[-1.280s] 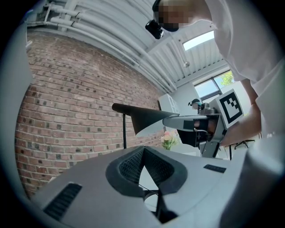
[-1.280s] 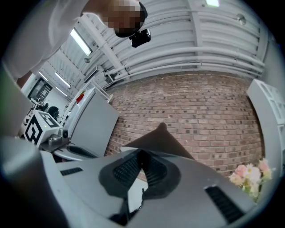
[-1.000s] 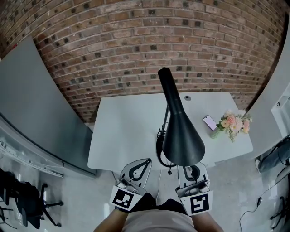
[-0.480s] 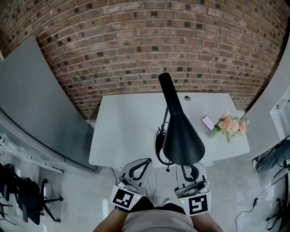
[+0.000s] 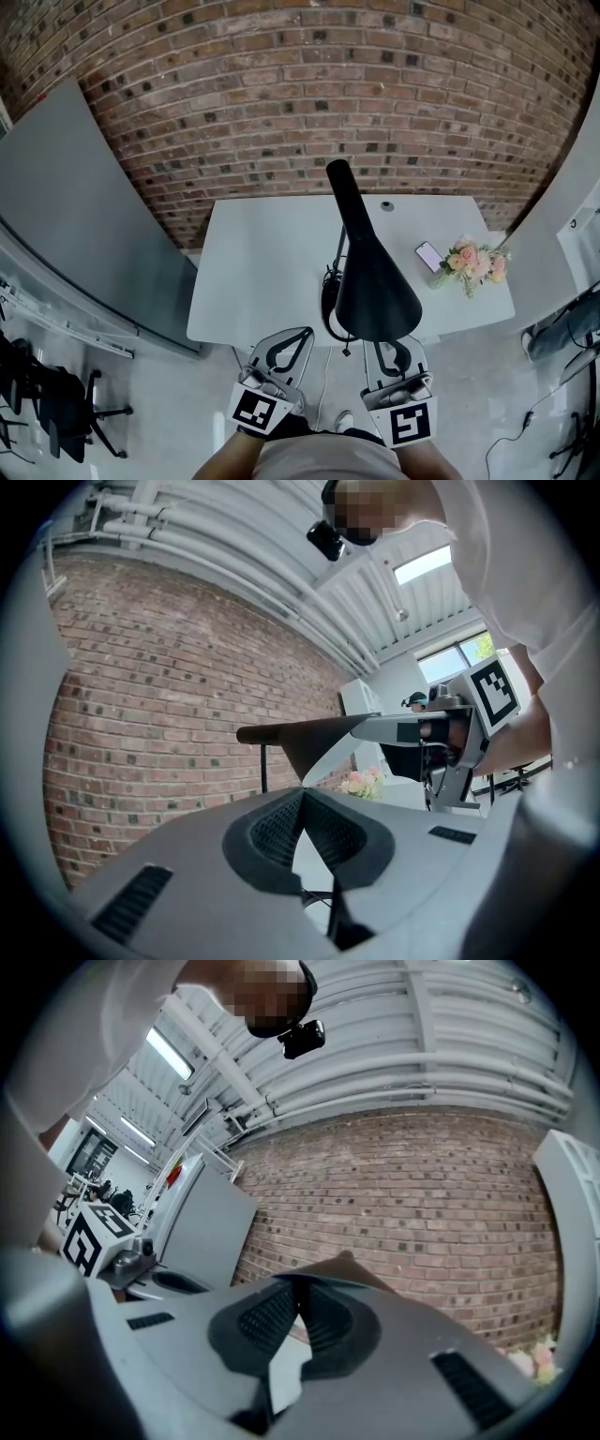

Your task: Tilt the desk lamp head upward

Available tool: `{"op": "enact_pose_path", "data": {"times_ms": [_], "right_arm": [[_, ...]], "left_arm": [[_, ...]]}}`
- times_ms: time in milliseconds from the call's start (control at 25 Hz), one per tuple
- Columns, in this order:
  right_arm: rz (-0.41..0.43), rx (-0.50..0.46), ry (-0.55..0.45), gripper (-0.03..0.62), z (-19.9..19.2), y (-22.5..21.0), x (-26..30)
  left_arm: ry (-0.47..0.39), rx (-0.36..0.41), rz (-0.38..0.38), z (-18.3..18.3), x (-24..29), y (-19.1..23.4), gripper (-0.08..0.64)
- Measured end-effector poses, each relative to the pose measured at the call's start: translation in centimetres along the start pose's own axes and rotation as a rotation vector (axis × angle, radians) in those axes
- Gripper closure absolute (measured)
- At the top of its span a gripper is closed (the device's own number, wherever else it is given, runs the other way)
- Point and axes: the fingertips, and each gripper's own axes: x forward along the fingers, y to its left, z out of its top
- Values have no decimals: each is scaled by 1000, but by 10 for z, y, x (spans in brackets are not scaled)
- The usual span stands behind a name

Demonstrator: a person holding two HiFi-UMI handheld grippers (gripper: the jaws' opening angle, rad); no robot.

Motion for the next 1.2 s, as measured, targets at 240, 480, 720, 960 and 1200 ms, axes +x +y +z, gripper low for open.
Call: {"op": "enact_pose_path", "data": {"times_ms": [240,480,720,960,1200], "right_arm": [[-13,-5,-9,575,10,-5,0],[-20,-13,-12,575,23,-11,3],[-14,22,9,575,33,-15,3],[-20,18,16,575,38,-14,5],[-26,12,16,575,47,-17,10]], "left_arm": [[-10,12,-4,11,1,1,554],[-25,29,-1,20,4,5,554],[-41,23,-9,26,8,-1,554],[-53,21,-14,32,7,0,554],[-68,41,-17,38,7,2,554]]}}
